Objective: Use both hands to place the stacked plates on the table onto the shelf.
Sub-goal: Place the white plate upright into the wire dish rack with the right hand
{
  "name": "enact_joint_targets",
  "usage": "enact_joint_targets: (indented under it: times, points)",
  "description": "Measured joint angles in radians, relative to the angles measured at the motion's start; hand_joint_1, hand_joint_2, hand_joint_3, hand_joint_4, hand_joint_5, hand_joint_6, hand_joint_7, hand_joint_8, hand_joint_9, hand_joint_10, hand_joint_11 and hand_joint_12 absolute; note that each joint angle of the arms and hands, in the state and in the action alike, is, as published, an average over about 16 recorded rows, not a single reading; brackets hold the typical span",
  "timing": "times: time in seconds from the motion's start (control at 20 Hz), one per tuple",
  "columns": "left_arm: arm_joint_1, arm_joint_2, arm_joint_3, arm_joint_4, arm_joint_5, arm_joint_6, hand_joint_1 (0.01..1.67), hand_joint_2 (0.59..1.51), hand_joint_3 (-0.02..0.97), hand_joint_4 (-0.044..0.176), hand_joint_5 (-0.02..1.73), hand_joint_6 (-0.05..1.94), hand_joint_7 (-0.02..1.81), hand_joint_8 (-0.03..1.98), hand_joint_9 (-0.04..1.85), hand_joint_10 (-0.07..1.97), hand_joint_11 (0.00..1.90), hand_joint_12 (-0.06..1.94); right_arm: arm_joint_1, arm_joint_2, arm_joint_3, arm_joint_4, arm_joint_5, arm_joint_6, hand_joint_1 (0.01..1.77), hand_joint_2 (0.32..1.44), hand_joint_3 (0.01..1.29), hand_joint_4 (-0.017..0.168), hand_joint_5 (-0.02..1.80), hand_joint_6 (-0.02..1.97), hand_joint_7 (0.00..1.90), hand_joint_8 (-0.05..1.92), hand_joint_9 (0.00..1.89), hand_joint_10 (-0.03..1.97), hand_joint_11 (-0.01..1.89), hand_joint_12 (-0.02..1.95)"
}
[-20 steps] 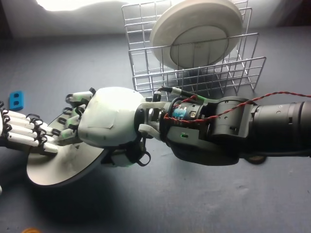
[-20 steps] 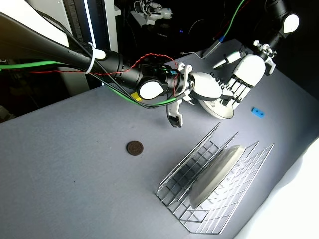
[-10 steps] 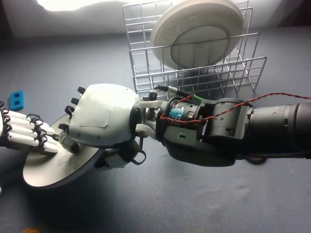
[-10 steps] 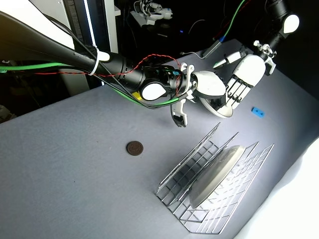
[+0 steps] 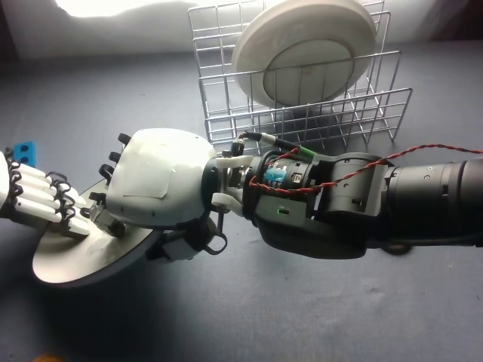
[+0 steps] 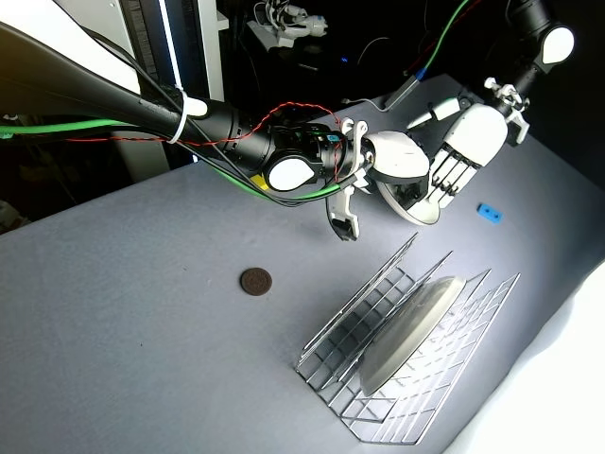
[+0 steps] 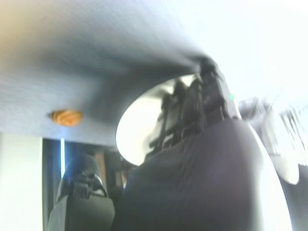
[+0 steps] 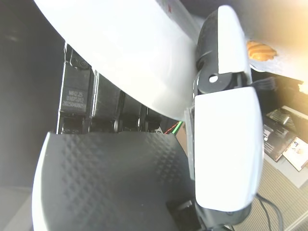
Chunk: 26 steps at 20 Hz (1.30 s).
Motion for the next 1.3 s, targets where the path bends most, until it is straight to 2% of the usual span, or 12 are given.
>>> enact_joint_targets:
  times: [0.5, 0.7, 0.95, 1.3]
  points:
    - [-0.168, 0.025, 0.002, 0.017, 0.001, 0.034, 0.02, 1.134, 0.002, -0.001, 0.02, 0.01, 0.02, -0.01, 0.01, 0.0, 0.01, 0.02, -0.005, 0.021, -0.03, -0.002, 0.0, 0.001, 1.1, 0.96, 0.01, -0.007, 0.86, 0.62, 1.02, 0.61, 1.34, 0.0, 0.97, 1.09]
    - [-0.225, 0.045, -0.013, 0.02, 0.0, 0.063, 0.02, 1.134, 0.002, 0.0, 0.02, 0.01, 0.02, -0.01, 0.02, 0.01, 0.01, 0.02, -0.006, 0.056, -0.074, -0.02, -0.006, 0.002, 1.1, 0.96, 0.01, -0.006, 0.86, 0.63, 1.04, 0.55, 1.34, 0.0, 0.97, 1.09]
    - [-0.285, 0.073, -0.044, 0.025, 0.0, 0.11, 0.02, 1.132, 0.003, 0.003, 0.02, 0.01, 0.02, -0.01, 0.02, 0.01, 0.01, 0.02, -0.004, 0.129, -0.153, -0.045, -0.022, 0.003, 1.1, 0.96, 0.01, -0.006, 0.86, 0.67, 1.09, 0.42, 1.34, 0.0, 0.96, 1.08]
    - [-0.344, 0.108, -0.098, 0.03, 0.004, 0.181, 0.02, 1.131, 0.003, 0.005, 0.02, 0.01, 0.02, -0.01, 0.02, 0.01, 0.01, 0.02, 0.003, 0.282, -0.294, -0.078, -0.049, 0.004, 1.12, 0.96, 0.01, -0.001, 0.89, 0.76, 1.13, 0.45, 1.34, 0.0, 0.96, 1.09]
